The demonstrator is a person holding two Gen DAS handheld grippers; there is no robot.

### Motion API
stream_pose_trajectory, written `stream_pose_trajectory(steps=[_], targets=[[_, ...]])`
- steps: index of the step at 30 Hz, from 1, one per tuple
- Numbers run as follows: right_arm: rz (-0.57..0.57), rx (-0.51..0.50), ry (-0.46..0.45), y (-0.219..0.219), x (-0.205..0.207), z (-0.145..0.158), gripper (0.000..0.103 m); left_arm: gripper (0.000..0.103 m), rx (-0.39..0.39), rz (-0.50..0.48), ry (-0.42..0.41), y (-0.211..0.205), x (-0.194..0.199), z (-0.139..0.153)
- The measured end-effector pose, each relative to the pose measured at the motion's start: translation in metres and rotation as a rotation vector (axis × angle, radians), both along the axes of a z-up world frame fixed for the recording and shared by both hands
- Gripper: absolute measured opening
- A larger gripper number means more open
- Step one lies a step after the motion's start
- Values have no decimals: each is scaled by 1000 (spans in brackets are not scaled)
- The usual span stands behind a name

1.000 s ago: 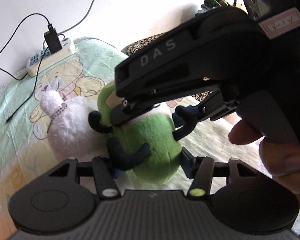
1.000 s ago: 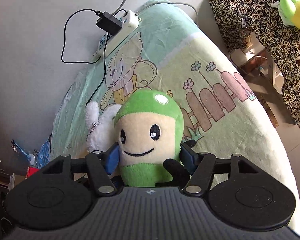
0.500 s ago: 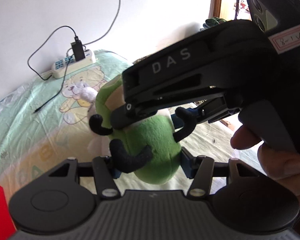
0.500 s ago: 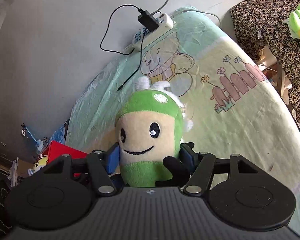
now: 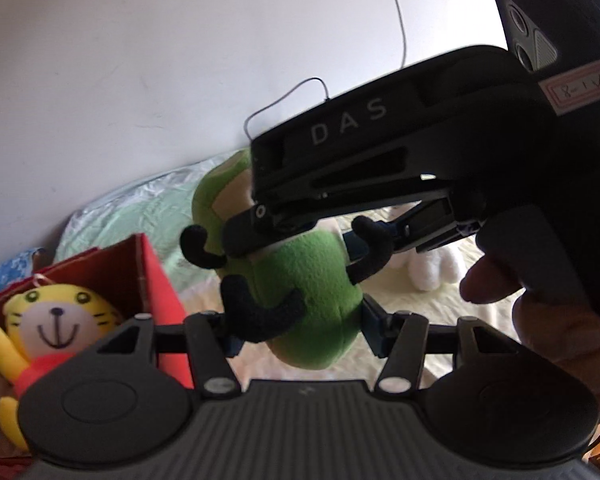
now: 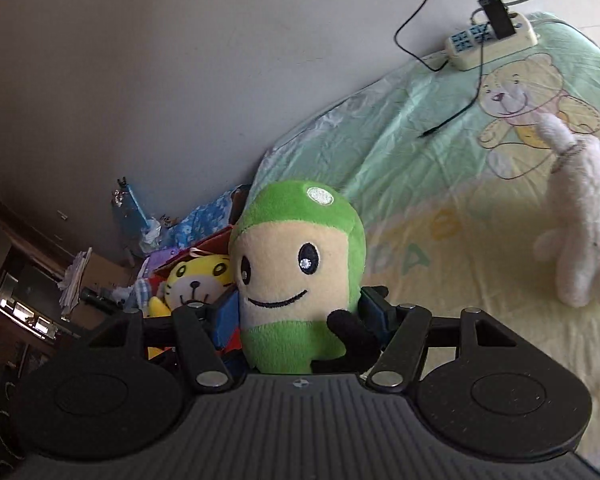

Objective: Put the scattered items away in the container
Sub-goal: 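Lift the green plush with the right gripper over the red box, then lower the green plush beside the tiger and open the right gripper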

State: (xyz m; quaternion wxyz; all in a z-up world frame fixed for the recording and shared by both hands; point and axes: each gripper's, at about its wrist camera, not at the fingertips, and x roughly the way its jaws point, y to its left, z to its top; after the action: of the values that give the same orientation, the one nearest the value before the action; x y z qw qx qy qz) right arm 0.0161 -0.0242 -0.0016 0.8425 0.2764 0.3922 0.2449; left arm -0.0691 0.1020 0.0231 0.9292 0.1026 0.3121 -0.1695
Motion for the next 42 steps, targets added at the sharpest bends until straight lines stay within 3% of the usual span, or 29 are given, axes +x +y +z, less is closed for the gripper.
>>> stream_pose_trajectory(steps=[7,14,22,27,33,36,38,42], targets=[[41,2,-45,77,9,12,66,58,-14,65,-21,76,-1,13],[17,-41,-13,124,15,4,66,59,-18,48,34,119,9,2],[-20,-145,27,157,12,-7,69,63,-22,2,99,142,18,-18],[-45,-231,-22,166,5,0,76,64,-29,-37,83,146,18,-19],[-139,-269,-82,158,-2,11,75,66,-26,-50,35,146,14,-13],[-160,-246,-76,153,-1,11,66,65,-29,-62,6,143,11,-9],[-159,-236,-64,154,1,9,54,61,-33,-73,2,143,11,-9],[-158,-313,-75,164,2,6,46,58,-41,-88,18,140,9,-9]])
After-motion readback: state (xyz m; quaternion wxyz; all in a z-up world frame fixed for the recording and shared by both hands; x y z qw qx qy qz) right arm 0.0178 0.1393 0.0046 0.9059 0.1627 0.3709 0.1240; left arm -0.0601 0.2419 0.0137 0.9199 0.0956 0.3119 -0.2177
